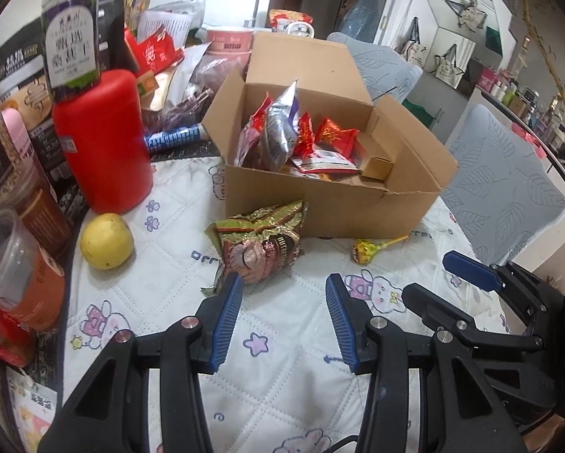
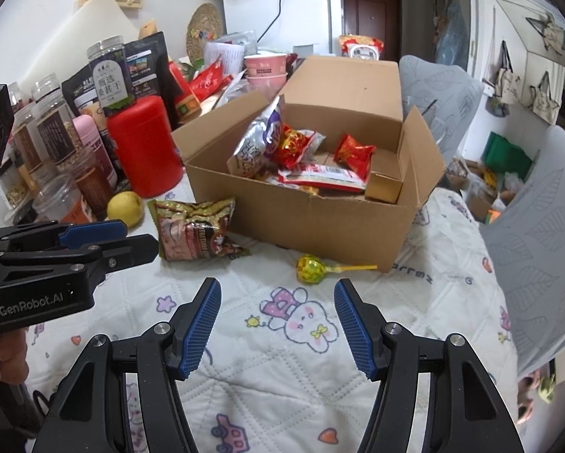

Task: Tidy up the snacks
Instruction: 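Approach the green-gold biscuit bag with left tool while right tool approaches the lollipop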

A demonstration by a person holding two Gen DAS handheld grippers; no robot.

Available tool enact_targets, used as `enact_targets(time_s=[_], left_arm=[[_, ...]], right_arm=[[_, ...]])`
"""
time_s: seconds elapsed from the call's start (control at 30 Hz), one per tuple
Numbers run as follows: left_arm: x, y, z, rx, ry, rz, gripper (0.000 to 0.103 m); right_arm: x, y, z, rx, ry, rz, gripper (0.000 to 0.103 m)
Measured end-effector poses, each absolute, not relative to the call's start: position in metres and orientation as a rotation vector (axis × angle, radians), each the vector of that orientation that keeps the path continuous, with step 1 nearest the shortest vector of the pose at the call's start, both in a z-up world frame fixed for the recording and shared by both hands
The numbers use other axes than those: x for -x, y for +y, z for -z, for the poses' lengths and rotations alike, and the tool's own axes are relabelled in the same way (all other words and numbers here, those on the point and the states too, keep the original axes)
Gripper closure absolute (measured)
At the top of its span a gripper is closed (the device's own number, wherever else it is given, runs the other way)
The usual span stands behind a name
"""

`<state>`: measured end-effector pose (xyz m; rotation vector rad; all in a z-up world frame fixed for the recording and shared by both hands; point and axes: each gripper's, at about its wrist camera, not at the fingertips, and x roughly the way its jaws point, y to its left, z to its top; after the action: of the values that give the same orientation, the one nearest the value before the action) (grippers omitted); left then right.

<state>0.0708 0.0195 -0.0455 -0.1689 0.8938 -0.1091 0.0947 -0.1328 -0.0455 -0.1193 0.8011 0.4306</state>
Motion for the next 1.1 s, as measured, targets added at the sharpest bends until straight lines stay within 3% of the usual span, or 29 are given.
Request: enact_targets(time_s=[0.7, 0.77, 0.93, 1.03, 1.1], left_arm=[[-0.123, 0.021, 0.100, 0.218, 1.011, -0.029, 0.057], [-0.124, 0.023, 0.101, 0.218, 1.013, -0.053, 0.043], [-0.123, 0.027, 0.100, 0.224, 1.001, -0.046, 0.040], [-0.121, 0.024, 0.097, 0.196, 0.992, -0.029, 0.023], [-0.118, 0.022, 0.093, 0.173, 0.969, -0.034, 0.023]], right_arm=[[-0.138, -0.140, 0.074, 0.076, 0.883, -0.407, 0.040], [-0.138, -0.140, 0.074, 0.075, 0.884, -0.407, 0.040], [-0.138, -0.142, 0.075, 0.069, 0.886, -0.407, 0.040], [-0.139, -0.142, 0.076, 0.065, 0.890, -0.410, 0.040], [-0.139, -0.141, 0.077, 0.066, 0.891, -0.412, 0.040]])
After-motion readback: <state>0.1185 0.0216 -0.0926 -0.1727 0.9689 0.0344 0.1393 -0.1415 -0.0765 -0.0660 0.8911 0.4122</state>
